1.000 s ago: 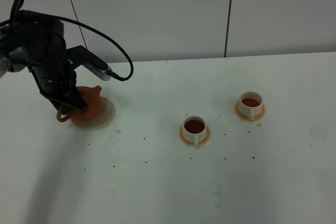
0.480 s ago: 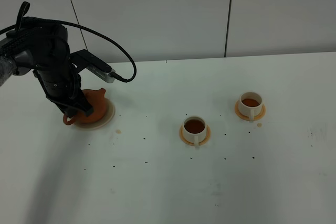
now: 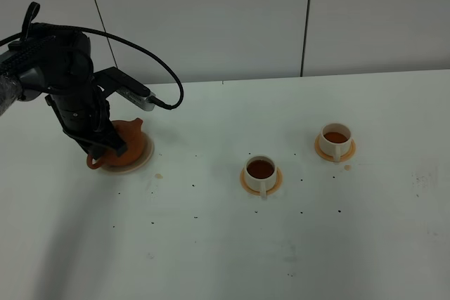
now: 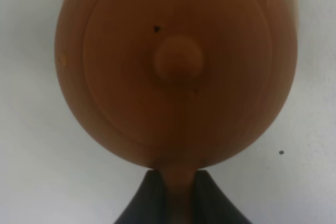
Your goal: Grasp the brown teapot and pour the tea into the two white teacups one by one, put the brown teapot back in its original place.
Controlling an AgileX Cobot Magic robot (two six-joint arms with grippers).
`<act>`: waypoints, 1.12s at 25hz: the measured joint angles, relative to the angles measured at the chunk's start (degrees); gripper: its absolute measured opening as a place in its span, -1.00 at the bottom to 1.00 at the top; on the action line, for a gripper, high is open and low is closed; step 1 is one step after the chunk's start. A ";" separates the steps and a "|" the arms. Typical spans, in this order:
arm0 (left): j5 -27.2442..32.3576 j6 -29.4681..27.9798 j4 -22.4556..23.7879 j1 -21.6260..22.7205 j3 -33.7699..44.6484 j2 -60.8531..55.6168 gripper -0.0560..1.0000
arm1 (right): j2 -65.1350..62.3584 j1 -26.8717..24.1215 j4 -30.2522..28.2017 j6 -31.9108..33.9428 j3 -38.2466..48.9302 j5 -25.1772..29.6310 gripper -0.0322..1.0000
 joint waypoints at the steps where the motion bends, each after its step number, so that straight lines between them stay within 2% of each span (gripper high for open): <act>1: 0.06 0.00 -0.06 0.00 0.00 0.00 -0.56 | 0.00 0.00 0.00 0.00 0.00 0.00 -0.47; 4: 0.39 -0.12 -0.18 0.00 0.00 0.00 -0.51 | 0.00 0.00 0.00 0.00 0.00 0.00 -0.47; 10: 0.83 -0.27 -0.25 0.00 0.00 0.00 -0.27 | 0.00 0.00 0.00 0.00 0.00 0.00 -0.47; 23: 4.31 -0.42 -0.37 0.00 0.00 -0.18 -0.23 | 0.00 0.00 0.00 0.00 0.00 0.00 -0.47; 28: 4.76 -0.42 -0.26 0.00 0.00 -4.11 -0.17 | 0.00 0.00 0.00 0.00 0.00 0.00 -0.47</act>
